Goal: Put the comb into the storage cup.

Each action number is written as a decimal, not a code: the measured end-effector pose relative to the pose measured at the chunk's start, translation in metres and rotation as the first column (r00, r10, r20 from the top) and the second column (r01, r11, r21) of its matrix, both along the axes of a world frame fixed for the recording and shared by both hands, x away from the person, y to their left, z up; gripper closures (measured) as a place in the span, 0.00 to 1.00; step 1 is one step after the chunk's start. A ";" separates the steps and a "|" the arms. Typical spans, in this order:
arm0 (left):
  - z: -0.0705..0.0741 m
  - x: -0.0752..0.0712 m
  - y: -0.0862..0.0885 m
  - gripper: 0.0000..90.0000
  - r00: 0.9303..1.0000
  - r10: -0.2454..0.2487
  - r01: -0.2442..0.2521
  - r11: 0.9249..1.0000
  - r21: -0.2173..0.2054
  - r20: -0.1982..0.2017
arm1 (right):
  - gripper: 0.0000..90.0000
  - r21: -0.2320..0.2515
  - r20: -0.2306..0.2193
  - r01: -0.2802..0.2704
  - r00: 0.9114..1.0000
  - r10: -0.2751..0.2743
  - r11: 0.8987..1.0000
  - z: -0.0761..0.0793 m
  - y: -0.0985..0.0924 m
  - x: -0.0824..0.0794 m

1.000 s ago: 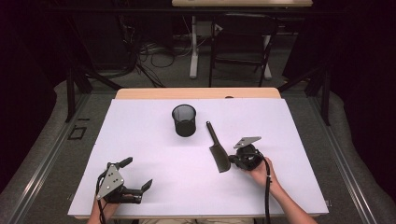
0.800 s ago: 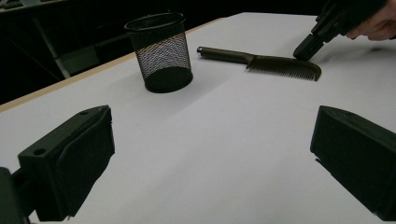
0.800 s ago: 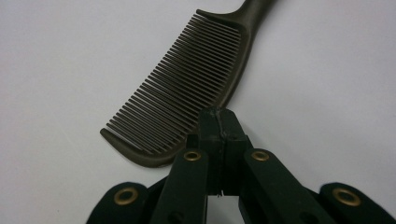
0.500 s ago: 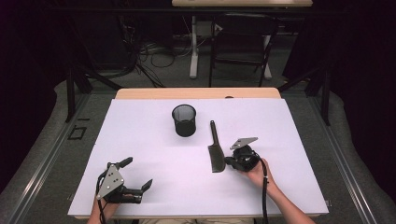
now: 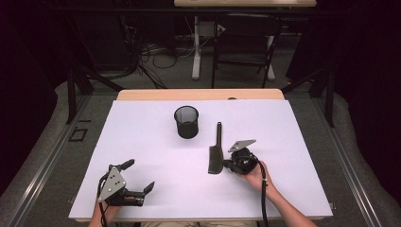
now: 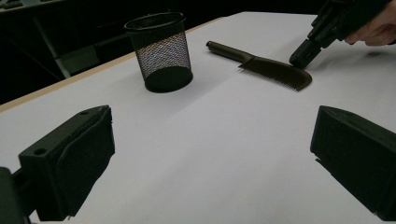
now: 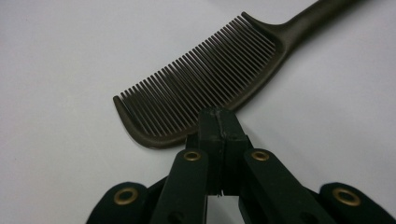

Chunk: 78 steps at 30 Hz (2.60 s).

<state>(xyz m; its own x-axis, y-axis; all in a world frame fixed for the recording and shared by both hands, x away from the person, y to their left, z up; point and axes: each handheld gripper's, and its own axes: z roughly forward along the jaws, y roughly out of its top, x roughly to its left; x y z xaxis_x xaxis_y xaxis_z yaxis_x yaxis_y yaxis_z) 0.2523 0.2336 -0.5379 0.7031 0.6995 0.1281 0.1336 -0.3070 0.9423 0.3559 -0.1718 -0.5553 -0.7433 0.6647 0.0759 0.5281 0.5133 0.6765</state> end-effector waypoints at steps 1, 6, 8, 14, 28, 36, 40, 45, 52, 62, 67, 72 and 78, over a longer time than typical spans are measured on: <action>0.000 0.000 0.000 0.00 1.000 0.000 0.000 1.000 0.000 0.000 | 1.00 -0.002 0.000 0.000 1.000 0.000 1.000 0.000 0.001 0.000; 0.000 0.000 0.000 0.00 1.000 0.000 0.000 1.000 0.001 0.000 | 1.00 0.001 0.001 -0.008 1.000 0.008 1.000 0.000 0.006 0.001; 0.000 0.000 0.000 0.00 1.000 0.000 0.000 1.000 0.000 -0.001 | 1.00 0.004 0.006 -0.012 1.000 0.012 1.000 -0.001 0.010 0.001; 0.000 0.000 0.000 0.00 1.000 0.000 0.000 1.000 0.002 0.000 | 1.00 0.006 0.008 -0.013 1.000 0.013 1.000 -0.001 0.015 0.002; -0.001 0.001 -0.001 0.00 1.000 0.001 -0.001 1.000 0.004 -0.003 | 1.00 0.036 0.007 0.002 1.000 -0.003 0.999 -0.004 0.018 0.005; 0.000 0.000 -0.001 0.00 1.000 0.000 0.000 1.000 0.003 -0.002 | 1.00 0.031 0.014 -0.010 1.000 0.010 0.999 -0.004 0.023 0.007; 0.000 0.001 -0.001 0.00 1.000 0.000 0.000 1.000 0.003 -0.002 | 1.00 0.032 0.017 -0.021 1.000 0.021 0.999 -0.004 0.025 0.008; 0.000 0.001 -0.002 0.00 1.000 0.001 0.000 1.000 0.003 -0.003 | 1.00 0.038 0.028 -0.030 0.999 0.029 0.999 -0.005 0.029 0.010; 0.000 0.000 -0.001 0.00 1.000 -0.002 0.002 1.000 0.002 -0.003 | 1.00 0.038 0.042 -0.043 0.998 0.042 0.998 -0.006 0.037 0.014; 0.000 0.000 -0.001 0.00 1.000 -0.003 0.003 1.000 0.006 -0.003 | 1.00 0.037 0.046 -0.047 0.998 0.046 0.998 -0.006 0.047 0.021; -0.001 0.001 -0.001 0.00 1.000 -0.002 0.002 1.000 0.008 -0.004 | 1.00 0.042 0.047 -0.048 0.998 0.046 0.998 -0.006 0.050 0.024; -0.001 0.001 -0.001 0.00 1.000 -0.002 0.002 1.000 0.008 -0.005 | 1.00 0.045 0.049 -0.045 0.998 0.042 0.998 -0.007 0.053 0.027; 0.000 0.001 -0.001 0.00 1.000 -0.008 0.008 1.000 0.007 -0.004 | 1.00 0.046 0.056 -0.036 0.998 0.033 0.998 -0.007 0.055 0.030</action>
<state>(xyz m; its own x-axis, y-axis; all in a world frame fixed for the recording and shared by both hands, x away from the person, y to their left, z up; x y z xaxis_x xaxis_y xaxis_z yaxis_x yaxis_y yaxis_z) 0.2530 0.2326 -0.5384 0.7090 0.6930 0.1303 0.1346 -0.3144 0.9397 0.3858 -0.1173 -0.5625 -0.7698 0.6350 0.0645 0.4714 0.4975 0.7282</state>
